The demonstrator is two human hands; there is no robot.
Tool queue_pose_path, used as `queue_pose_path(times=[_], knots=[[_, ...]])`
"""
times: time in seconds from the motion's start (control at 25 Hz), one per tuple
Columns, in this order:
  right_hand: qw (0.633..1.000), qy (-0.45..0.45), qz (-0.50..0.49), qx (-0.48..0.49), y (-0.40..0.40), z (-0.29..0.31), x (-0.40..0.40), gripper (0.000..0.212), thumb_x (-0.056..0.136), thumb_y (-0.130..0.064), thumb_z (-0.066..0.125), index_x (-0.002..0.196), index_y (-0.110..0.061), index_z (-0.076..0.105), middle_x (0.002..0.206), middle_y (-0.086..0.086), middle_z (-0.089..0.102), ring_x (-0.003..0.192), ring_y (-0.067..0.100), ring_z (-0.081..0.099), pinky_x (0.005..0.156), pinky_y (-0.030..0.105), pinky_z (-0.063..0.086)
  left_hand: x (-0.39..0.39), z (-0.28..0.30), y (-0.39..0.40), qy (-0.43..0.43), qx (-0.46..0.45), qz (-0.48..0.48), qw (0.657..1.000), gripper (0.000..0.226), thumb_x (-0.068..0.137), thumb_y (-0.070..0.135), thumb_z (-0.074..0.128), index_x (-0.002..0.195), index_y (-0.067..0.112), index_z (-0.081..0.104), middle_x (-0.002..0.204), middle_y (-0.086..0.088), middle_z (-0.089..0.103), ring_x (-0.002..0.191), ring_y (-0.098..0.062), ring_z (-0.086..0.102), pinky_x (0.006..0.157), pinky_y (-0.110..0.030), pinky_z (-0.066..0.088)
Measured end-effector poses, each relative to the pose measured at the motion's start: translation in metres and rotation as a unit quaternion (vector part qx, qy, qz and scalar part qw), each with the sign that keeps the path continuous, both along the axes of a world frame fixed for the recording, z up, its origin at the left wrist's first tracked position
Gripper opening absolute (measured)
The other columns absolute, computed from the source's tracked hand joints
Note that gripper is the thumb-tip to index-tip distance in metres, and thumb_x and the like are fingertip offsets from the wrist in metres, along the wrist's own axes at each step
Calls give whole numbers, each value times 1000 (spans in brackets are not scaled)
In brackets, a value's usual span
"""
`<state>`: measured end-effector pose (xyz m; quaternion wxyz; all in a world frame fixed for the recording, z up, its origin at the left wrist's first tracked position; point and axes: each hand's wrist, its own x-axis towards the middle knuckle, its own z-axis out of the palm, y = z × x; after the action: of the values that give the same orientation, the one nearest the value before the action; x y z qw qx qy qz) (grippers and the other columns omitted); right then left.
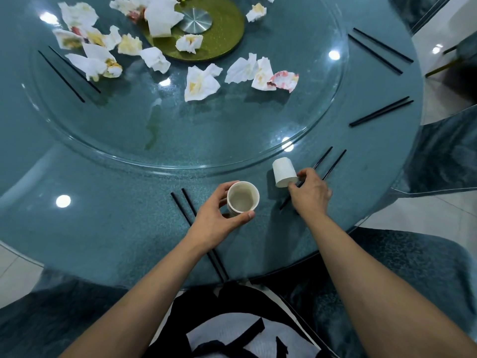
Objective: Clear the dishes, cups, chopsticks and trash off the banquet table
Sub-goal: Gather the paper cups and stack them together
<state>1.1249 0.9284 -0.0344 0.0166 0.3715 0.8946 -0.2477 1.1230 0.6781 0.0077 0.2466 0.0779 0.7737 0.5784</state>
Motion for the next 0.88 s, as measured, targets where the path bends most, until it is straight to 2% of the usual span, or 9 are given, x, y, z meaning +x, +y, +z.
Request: queue_pose_path(times=[0.04,0.16,0.28,0.4,0.52,0.6,0.72,0.88], knots=[[1000,12,-5,-4,-1,2,0,22,91,-29,67,111,-23,60,109,-2,70,107,25,60,98,41,35,1,0,0,-1,-2,1,1000,63,75,37,88,127,47,54,123,28,62,117,9,56,87,-15,52],[1000,30,-6,-6,-4,9,-2,8,94,-31,66,99,-25,63,98,-5,71,97,23,64,97,41,35,2,2,-1,7,-8,3,1000,64,74,40,88,127,50,53,124,32,61,117,12,55,84,-8,48],[998,52,-17,-33,-7,15,-2,7,93,-30,66,95,-24,64,96,-3,71,94,23,65,103,44,42,3,0,-3,0,-12,4,1000,67,74,43,88,128,52,51,125,32,60,119,11,54,89,-8,45],[995,65,-28,-73,-10,25,-2,10,91,-28,67,97,-21,66,103,1,69,97,23,65,98,48,50,2,-1,-3,-6,-9,5,1000,69,73,43,88,130,54,50,127,30,60,123,6,54,81,-1,43],[985,99,-52,-134,-14,39,-2,8,91,-26,65,93,-18,64,94,-1,67,90,20,66,80,36,56,1,-4,-3,-10,-5,4,1000,72,72,44,89,131,55,49,128,26,61,124,2,55,79,0,44],[976,125,-58,-166,-17,54,-2,6,93,-24,64,88,-21,62,86,-7,65,84,15,64,66,21,48,1,-6,-4,-14,-2,6,1000,73,71,45,89,131,55,49,130,22,61,123,0,56,79,-3,46],[957,172,-60,-226,-23,82,-4,12,94,-23,63,82,-22,64,80,-5,70,75,11,62,60,16,46,0,-7,-6,-21,6,7,1000,75,69,48,89,132,56,48,131,20,60,122,-1,58,77,-4,48],[935,179,-11,-306,-35,110,-1,19,97,-17,61,79,-20,67,71,-5,71,62,-1,64,51,7,42,-2,-6,-9,-20,11,5,1000,77,67,53,89,132,56,48,133,15,59,123,-6,58,80,-11,53]])
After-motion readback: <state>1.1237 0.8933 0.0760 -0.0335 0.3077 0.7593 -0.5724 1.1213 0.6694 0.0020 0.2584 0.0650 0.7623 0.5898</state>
